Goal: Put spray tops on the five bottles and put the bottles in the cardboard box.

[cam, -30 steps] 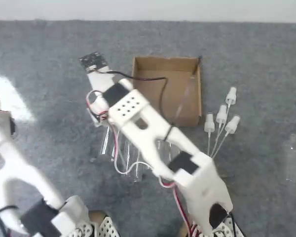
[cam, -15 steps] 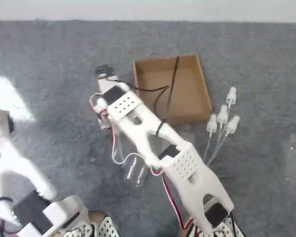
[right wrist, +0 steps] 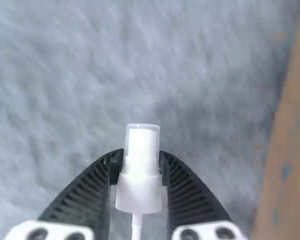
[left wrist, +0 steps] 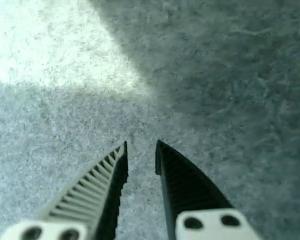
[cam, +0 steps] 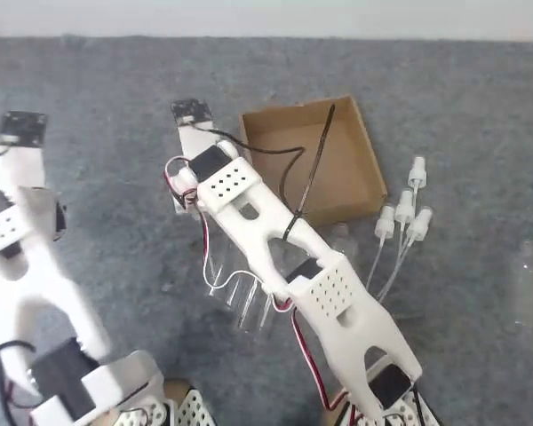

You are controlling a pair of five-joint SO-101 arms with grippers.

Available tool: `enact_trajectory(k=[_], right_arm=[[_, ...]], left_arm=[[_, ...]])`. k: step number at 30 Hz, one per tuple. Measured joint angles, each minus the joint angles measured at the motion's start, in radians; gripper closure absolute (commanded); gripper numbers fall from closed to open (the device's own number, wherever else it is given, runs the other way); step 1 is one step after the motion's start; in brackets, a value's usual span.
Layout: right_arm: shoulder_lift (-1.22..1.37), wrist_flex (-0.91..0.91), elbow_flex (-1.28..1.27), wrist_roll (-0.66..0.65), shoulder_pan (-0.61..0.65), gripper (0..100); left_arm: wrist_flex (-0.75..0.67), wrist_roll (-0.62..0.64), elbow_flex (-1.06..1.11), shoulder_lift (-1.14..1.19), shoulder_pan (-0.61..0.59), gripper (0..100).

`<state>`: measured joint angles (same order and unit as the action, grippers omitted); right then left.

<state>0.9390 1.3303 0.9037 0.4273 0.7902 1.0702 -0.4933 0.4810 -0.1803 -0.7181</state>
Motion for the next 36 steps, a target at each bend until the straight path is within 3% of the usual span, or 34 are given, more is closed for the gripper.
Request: enact_trajectory(k=[6,10,17,21,24,29,36], right_arm=[[0.057,-0.064,0.023,0.000,0.000,68.4],[0.063,-0.020,0.061,0.000,-0.002,59.9],[0.063,0.213,0.310,-0.026,0.002,64.1],[0.063,0.407,0.546,-0.219,-0.005,72.3],[0.054,0.423,0.612,-0.356,-0.017,74.9],[-0.126,0.425,0.397,-0.440,-0.098,71.2],[-0.706,0.425,-0.215,-0.597,-0.161,70.7]], left_arm=[[0.000,0.061,0.003,0.000,0.074,91],[0.000,0.123,0.003,0.000,0.123,91],[0.000,0.222,0.003,0.000,0.155,91],[0.008,0.236,0.003,0.000,0.192,91],[0.057,0.236,-0.012,0.000,0.241,91],[0.166,0.236,-0.094,0.000,0.308,91],[0.215,0.238,-0.127,0.000,0.416,91]])
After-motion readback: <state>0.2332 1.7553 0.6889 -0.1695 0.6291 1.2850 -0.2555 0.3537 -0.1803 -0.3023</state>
